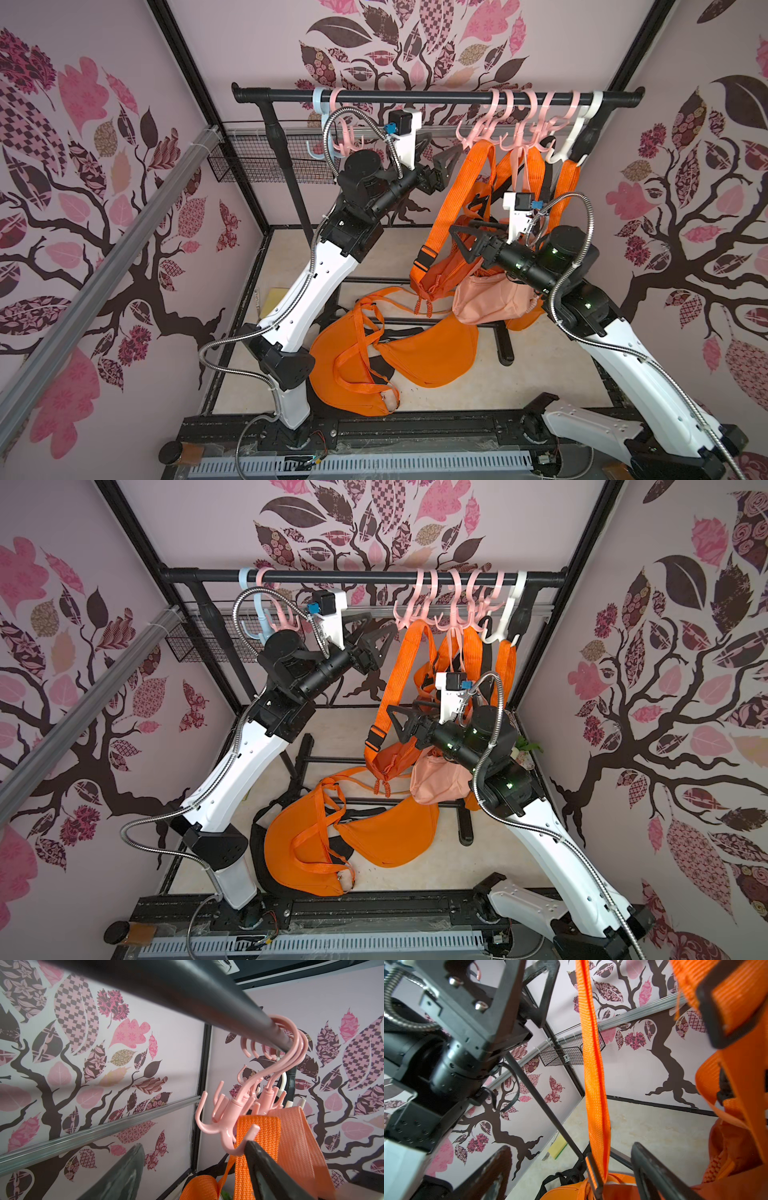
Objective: Hang the bag on a hook
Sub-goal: Adjust the hook on the clothesline.
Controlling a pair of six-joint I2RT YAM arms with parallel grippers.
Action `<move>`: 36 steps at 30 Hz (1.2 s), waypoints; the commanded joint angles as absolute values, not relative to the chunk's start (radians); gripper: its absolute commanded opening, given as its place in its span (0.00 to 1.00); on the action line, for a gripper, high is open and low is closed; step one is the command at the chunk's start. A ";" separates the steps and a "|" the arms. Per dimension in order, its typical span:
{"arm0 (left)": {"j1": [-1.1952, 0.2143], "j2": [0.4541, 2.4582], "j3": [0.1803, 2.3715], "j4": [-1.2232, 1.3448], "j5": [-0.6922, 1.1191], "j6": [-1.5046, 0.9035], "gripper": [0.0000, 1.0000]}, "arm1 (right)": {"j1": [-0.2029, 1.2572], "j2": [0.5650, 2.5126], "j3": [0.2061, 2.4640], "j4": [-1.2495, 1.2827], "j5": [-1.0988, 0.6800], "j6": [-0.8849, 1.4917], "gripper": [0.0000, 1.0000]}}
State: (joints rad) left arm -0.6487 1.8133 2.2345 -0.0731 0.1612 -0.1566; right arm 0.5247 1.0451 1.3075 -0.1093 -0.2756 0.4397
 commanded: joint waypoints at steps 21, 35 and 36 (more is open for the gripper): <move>-0.664 1.699 2.066 0.046 0.149 -0.100 0.77 | 0.569 0.939 1.301 -0.224 -0.383 0.395 0.91; -0.670 1.115 1.324 -0.109 -0.164 0.009 0.97 | 0.824 0.963 0.998 -0.215 -0.259 0.292 0.90; -0.667 1.073 1.276 -0.127 -0.197 0.009 0.98 | 0.841 0.974 0.978 -0.211 -0.258 0.282 0.90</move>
